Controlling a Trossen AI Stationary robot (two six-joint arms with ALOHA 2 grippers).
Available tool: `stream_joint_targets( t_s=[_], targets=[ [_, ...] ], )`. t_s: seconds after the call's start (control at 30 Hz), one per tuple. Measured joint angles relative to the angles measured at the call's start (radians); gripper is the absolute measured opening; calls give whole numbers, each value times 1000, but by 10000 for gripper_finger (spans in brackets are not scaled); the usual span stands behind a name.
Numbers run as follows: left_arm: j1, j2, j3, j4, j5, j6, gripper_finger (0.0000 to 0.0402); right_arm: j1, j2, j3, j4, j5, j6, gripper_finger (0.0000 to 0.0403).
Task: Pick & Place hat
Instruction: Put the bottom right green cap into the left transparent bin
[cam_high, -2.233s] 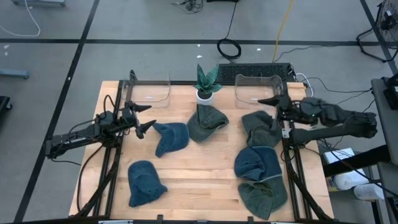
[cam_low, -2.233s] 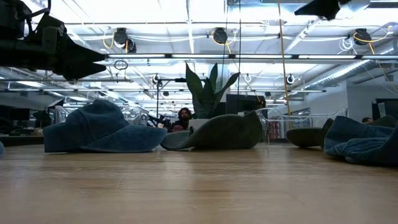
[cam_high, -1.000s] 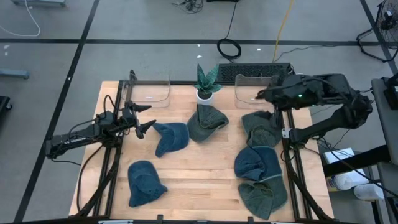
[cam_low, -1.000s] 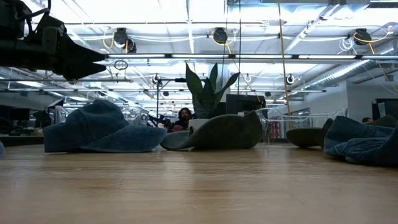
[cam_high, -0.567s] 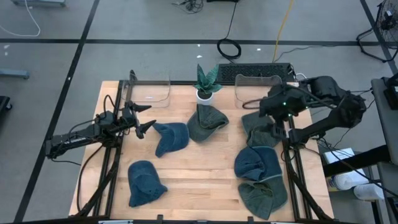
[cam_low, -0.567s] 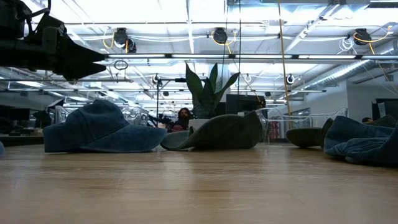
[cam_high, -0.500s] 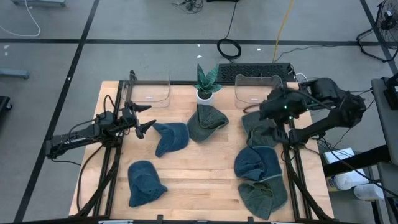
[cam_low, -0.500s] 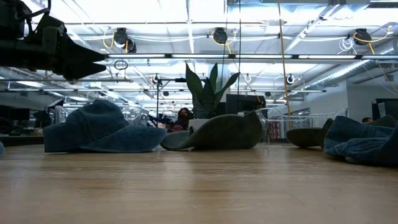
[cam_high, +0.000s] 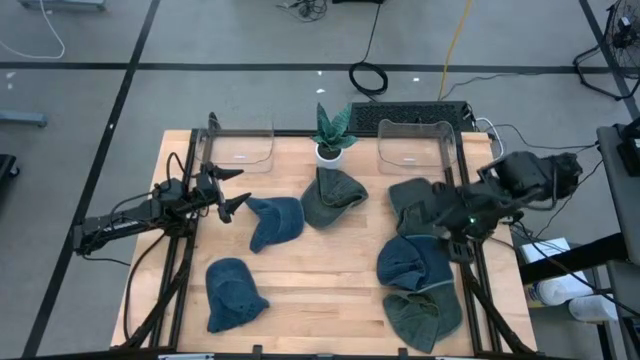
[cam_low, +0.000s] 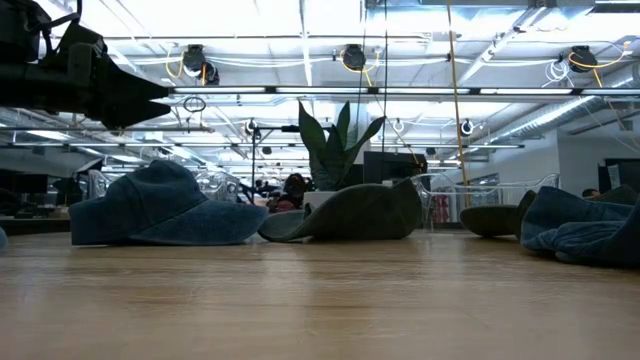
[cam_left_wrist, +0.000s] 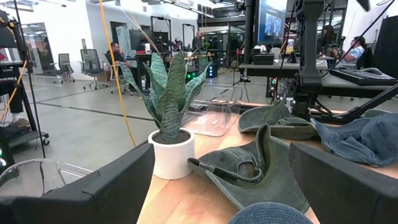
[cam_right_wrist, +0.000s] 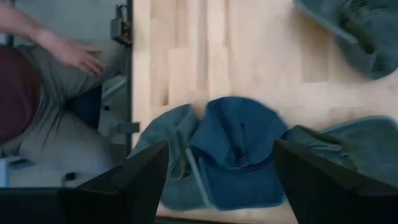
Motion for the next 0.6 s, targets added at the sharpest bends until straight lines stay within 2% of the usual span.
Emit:
stream_joint_targets(
  t_s=[0.43,0.6],
  targets=[
    [0,0,0,0,0,0,379,237,60,-1,0,30,197,274],
    [0,0,0,0,0,0,379,296,71,-61,1,54,222,274]
  ],
)
